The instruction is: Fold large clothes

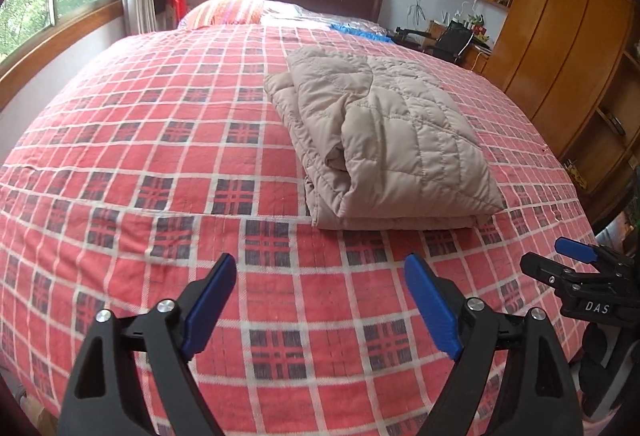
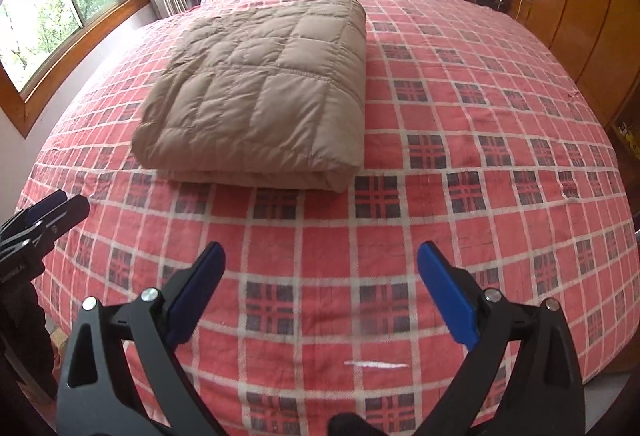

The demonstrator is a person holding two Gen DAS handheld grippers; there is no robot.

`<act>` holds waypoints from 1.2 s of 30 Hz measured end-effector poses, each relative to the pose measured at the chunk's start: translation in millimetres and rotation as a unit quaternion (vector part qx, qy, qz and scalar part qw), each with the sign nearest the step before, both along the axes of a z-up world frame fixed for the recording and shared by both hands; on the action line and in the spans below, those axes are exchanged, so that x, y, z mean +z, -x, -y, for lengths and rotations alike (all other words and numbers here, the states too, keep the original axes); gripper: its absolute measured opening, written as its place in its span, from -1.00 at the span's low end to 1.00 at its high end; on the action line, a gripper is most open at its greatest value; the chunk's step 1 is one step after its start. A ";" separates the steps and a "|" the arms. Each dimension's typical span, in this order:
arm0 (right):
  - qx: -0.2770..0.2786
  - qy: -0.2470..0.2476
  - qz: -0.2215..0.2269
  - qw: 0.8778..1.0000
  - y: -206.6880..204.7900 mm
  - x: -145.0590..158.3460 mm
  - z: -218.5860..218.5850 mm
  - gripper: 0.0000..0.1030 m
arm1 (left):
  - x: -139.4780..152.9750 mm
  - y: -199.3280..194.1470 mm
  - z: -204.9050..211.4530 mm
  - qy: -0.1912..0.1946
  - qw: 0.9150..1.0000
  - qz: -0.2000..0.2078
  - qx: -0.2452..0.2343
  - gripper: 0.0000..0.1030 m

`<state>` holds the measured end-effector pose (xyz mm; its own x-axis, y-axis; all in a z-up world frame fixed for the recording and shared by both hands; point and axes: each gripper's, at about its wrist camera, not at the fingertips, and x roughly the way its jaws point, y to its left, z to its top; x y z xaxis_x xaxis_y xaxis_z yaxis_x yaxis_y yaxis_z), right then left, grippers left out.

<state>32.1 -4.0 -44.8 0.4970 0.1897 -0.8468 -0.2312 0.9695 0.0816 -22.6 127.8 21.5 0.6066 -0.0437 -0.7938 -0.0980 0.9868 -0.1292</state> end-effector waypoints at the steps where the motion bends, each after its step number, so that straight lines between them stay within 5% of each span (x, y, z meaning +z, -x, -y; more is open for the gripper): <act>1: 0.000 0.002 0.004 1.000 3.4 2.0 -0.2 0.87 | 1.2 1.9 0.1 0.001 1.000 0.002 0.002 0.68; 13: -0.007 0.009 0.050 0.999 39.1 28.1 0.4 0.89 | 18.5 33.8 9.0 -0.024 0.999 0.024 0.029 0.68; 36: -0.018 0.001 0.064 0.998 59.5 38.0 9.7 0.89 | 28.1 49.5 24.5 -0.054 0.998 0.035 0.019 0.68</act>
